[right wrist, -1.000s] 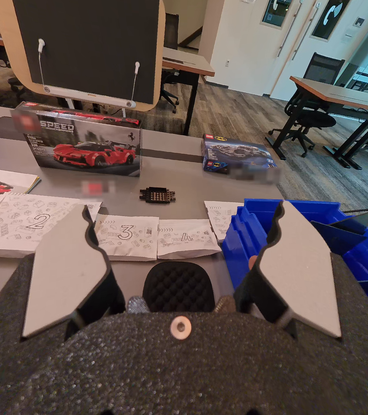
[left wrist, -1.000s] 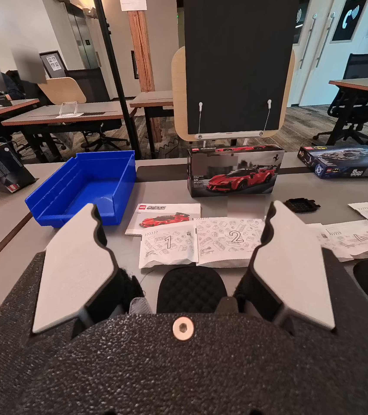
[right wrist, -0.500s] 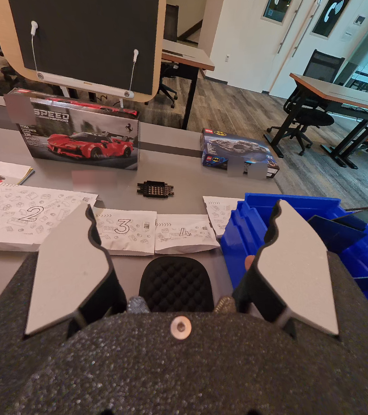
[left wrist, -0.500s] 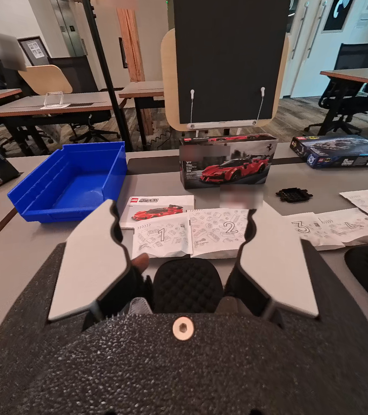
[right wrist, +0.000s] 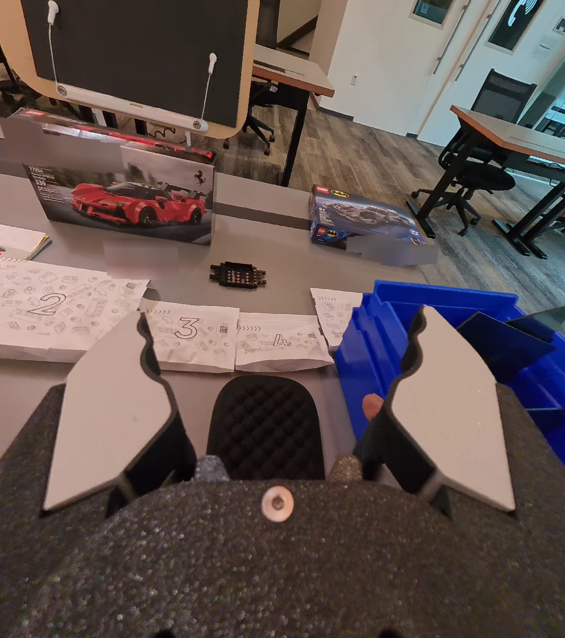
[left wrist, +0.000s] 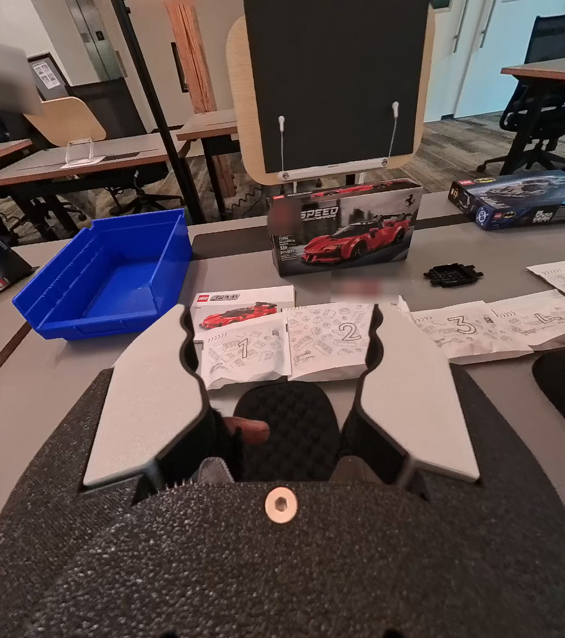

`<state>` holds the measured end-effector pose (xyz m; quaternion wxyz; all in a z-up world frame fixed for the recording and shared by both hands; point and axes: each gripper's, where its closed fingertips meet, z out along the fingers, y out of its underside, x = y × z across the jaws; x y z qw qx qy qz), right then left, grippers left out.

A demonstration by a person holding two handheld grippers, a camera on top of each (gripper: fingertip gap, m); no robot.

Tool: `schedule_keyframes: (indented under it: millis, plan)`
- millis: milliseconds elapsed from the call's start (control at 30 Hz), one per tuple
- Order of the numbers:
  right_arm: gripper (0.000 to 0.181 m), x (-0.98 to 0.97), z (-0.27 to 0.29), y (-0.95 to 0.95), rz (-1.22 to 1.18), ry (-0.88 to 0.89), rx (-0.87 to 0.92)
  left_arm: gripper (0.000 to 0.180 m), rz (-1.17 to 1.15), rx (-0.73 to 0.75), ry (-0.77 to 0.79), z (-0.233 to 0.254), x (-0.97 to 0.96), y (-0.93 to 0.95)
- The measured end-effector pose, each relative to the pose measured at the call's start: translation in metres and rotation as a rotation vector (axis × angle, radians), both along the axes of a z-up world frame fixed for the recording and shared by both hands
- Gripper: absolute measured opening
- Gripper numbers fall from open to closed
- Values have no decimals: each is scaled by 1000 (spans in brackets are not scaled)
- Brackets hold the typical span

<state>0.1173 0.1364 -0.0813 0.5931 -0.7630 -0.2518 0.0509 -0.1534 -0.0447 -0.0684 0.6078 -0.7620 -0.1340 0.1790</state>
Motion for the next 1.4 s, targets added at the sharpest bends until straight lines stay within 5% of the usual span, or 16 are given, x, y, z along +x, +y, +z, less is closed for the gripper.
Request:
schedule_keyframes:
  millis: [733,1400]
  plan:
    - [139,256,-36,-106,-211,12,-76,121,-847,52,-155,-20,368,35]
    - [137,290,-44,-122,-226,-7,-143,109,-962,-6,-50,-26,423,32]
